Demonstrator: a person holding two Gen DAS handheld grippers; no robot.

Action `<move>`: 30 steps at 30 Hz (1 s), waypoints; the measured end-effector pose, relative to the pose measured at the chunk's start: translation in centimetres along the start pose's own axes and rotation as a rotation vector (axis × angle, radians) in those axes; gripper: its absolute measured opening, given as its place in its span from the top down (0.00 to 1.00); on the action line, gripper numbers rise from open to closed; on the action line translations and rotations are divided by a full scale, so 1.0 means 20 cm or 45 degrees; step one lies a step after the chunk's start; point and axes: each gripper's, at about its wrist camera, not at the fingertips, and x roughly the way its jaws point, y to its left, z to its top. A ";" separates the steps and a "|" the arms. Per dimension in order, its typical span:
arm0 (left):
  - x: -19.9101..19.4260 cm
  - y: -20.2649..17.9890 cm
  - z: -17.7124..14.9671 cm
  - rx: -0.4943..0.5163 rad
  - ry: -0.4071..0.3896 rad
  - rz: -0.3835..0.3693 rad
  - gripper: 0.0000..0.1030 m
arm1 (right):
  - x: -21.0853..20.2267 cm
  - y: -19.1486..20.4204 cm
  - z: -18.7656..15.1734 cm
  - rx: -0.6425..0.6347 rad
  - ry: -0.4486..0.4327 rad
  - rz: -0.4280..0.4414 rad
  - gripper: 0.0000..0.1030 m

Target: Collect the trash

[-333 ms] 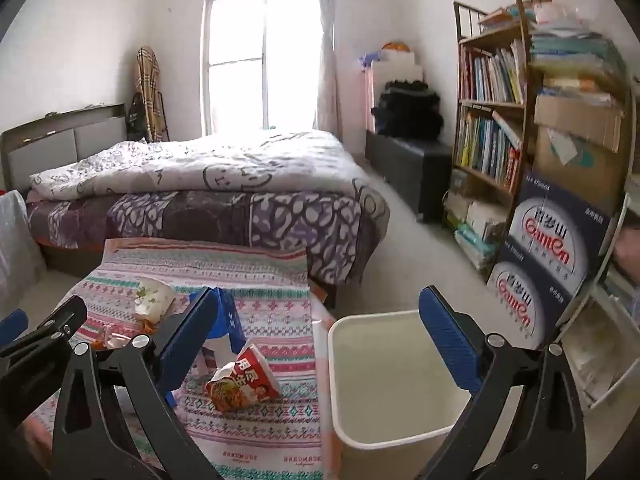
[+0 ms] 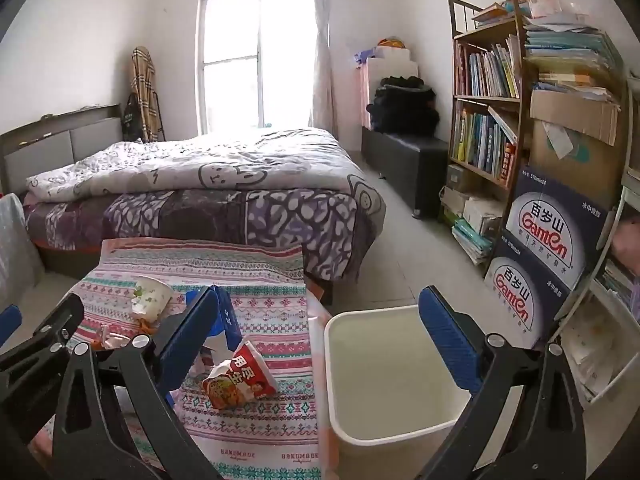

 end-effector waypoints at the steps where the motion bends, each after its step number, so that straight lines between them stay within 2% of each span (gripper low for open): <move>1: 0.00 0.00 0.00 -0.003 -0.004 0.001 0.05 | 0.02 -0.01 0.00 0.003 0.003 0.001 0.07; 9: 0.03 0.02 -0.03 -0.017 0.012 -0.009 0.05 | 0.17 -0.10 0.07 0.006 0.025 0.006 0.07; 30: 0.04 0.04 -0.05 -0.027 0.034 -0.008 0.05 | 0.22 -0.10 0.03 0.025 0.075 0.001 0.07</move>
